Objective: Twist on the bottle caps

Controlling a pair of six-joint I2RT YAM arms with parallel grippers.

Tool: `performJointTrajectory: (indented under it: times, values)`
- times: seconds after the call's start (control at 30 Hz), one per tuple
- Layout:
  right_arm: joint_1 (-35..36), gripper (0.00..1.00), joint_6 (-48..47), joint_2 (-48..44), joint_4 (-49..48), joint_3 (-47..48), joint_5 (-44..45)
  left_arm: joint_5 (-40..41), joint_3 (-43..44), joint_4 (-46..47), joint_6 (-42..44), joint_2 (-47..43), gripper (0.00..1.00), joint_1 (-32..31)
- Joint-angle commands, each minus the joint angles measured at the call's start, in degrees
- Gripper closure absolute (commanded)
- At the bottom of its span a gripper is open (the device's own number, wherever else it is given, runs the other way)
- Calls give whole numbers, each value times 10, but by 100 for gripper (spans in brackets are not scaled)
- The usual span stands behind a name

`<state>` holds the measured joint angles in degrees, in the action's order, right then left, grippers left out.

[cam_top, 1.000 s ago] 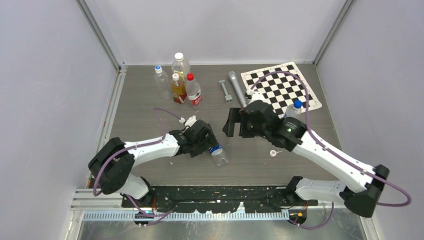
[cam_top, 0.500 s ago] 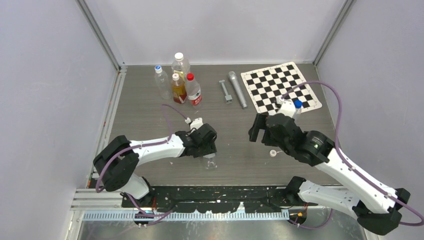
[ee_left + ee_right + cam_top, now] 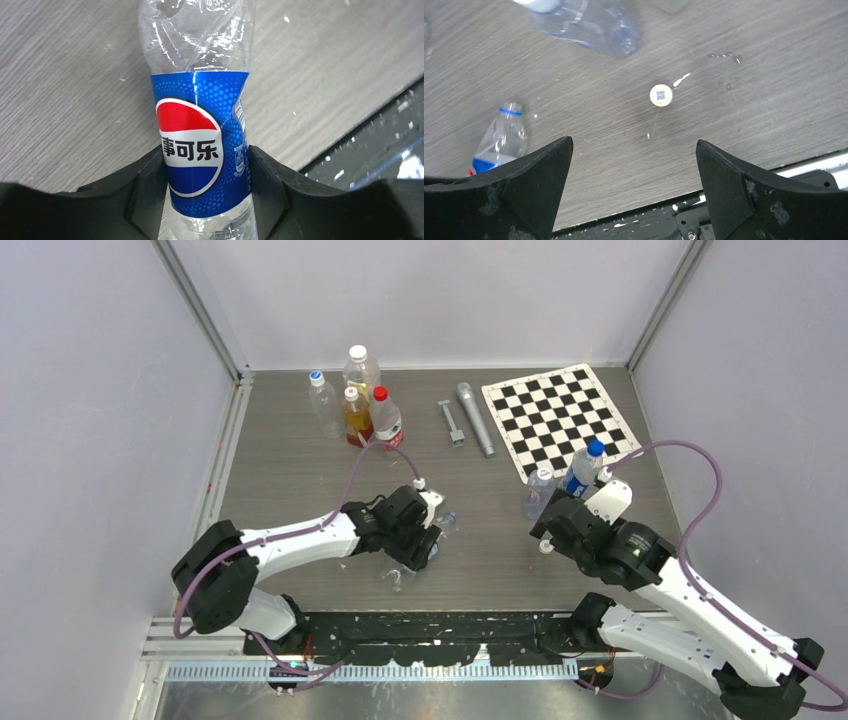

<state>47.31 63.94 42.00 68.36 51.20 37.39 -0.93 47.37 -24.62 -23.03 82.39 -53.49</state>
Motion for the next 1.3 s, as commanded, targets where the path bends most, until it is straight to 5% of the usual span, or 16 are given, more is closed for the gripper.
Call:
performJointTrajectory:
  times: [0.0,0.2,0.4,0.77,1.27]
  values:
    - [-30,0,76,1,0,-35,2,-108,-10,7,135,-36,43,-1]
    - [-146,1,44,4,-85,-102,-116,-122,-5,-10,160,-28,41,-1]
    - [-201,16,33,29,-160,-158,-179,-124,9,-28,157,-8,38,-1]
    - [-245,36,18,116,-229,-179,-163,-115,29,-35,140,15,20,-5]
    - [-275,46,6,198,-264,-183,-175,-104,56,-60,125,56,18,-11]
